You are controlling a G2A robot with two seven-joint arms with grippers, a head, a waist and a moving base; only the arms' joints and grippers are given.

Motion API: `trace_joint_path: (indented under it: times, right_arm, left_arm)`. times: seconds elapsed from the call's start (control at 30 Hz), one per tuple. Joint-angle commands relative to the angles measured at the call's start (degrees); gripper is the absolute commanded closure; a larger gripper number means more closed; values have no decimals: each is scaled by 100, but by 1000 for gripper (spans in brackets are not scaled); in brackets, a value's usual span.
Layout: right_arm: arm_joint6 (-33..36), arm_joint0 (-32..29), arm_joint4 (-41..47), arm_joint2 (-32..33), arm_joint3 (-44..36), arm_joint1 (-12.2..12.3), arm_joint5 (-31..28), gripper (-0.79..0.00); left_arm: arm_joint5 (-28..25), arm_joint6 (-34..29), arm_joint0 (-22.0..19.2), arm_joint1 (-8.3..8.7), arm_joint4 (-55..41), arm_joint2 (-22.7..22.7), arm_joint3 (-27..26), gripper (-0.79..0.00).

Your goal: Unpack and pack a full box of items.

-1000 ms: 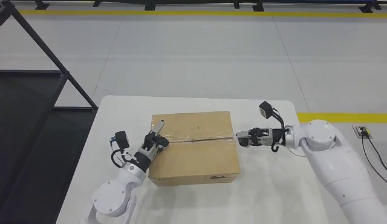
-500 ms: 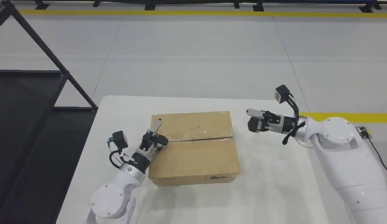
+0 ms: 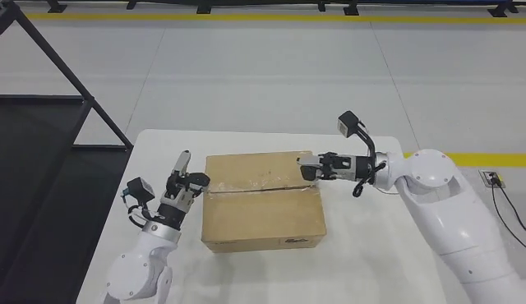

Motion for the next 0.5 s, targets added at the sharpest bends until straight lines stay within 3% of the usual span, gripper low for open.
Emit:
trace_joint_path:
  times: [0.0, 0.13, 0.2, 0.47]
  right_arm:
    - [1, -4, 2, 7, -1, 0, -7, 0]
    - [-49, -62, -4, -91, -113, -20, 64, 0]
    - [-235, 54, -86, -386, -203, -102, 436, 0]
    - [-741, 1178, -466, -2120, 433, -776, 1376, 0]
  left_arm:
    - [-67, 144, 88, 4, -131, -196, -34, -785]
    - [-155, 287, 251, 12, -281, -478, -67, -785]
    - [-196, 359, 271, 13, -310, -565, -33, -785]
    - [-280, 440, 322, 11, -553, -789, 38, -785]
